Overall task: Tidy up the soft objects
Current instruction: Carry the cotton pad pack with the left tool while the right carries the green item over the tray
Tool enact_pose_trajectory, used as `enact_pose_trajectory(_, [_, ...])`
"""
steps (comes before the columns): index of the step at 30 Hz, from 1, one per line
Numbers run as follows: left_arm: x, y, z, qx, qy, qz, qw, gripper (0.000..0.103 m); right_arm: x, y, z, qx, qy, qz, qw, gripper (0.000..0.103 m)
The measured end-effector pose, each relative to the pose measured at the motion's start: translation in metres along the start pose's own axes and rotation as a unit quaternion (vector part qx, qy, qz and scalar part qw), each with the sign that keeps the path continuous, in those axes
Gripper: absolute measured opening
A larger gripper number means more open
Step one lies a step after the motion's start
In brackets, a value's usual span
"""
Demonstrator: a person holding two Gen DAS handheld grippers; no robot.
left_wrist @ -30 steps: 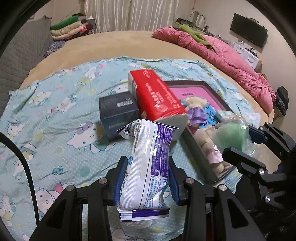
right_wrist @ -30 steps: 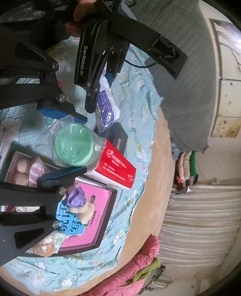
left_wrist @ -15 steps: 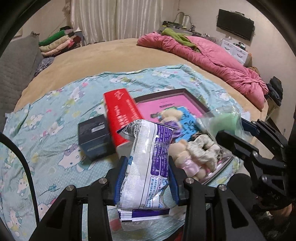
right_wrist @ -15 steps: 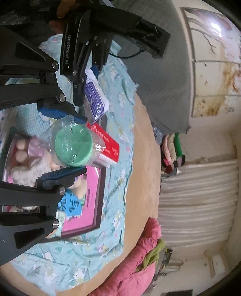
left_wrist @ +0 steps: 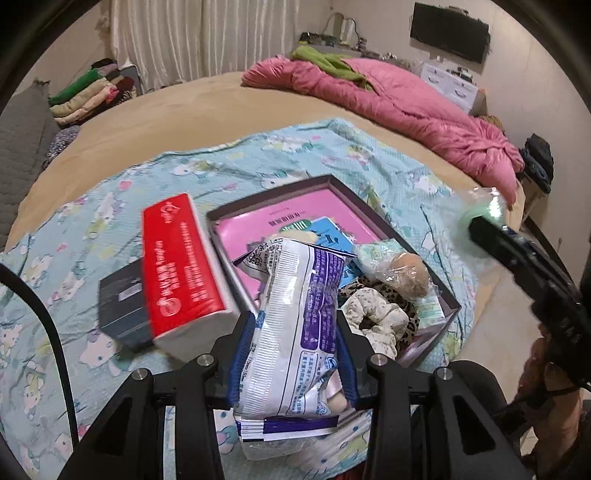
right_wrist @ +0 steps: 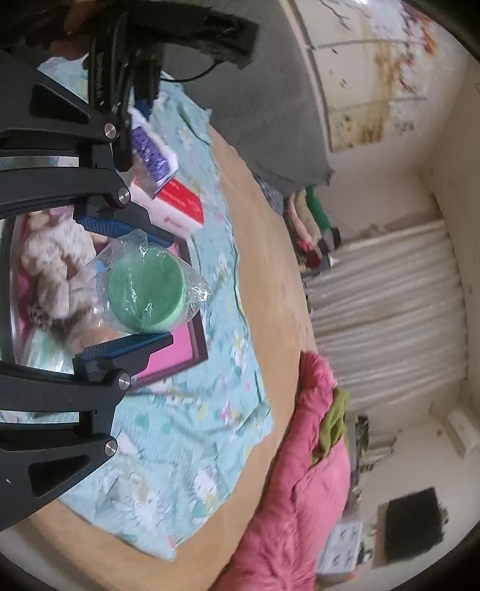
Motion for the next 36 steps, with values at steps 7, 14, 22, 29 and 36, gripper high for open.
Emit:
enact_pose_trajectory(7, [-0.022,-0.046,-0.005,0.038,-0.009,-0.016,0.9991,0.042,-0.023,-0.004,-0.011,0.013,-0.030,-0.017,0.999,0.048])
enact_pose_trajectory(14, [-0.032,-0.072,-0.016,0.062,-0.008,-0.026,0.9977,0.042,-0.009,-0.014,-0.021,0.032,-0.033,0.020,0.999,0.048])
enact_pose_trajectory(22, [-0.023,-0.082,-0.023,0.072,0.006,-0.031,0.9969,0.042,0.009,-0.032,-0.043,0.068,-0.010,0.034,0.997,0.048])
enact_pose_trajectory(29, [-0.022,-0.086,-0.025,0.071,-0.003,-0.032,0.9969,0.042,0.012,-0.048,-0.059,0.096,-0.022,0.043,0.994,0.049])
enact_pose_trajectory(36, [-0.020,-0.086,-0.026,0.071,-0.007,-0.029,0.9970,0.042,0.015,-0.058,-0.071,0.114,-0.029,0.045,0.992,0.051])
Point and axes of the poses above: each gripper's, at about its wrist camera, not at the fingertips, and y roughly against the way its jaws point, x to its left, z to its top, the point moved 10 cm from there along -y, roughly the way its jaws point, and after that the axes turned 10 degrees about -x, right-handed, at the moved point
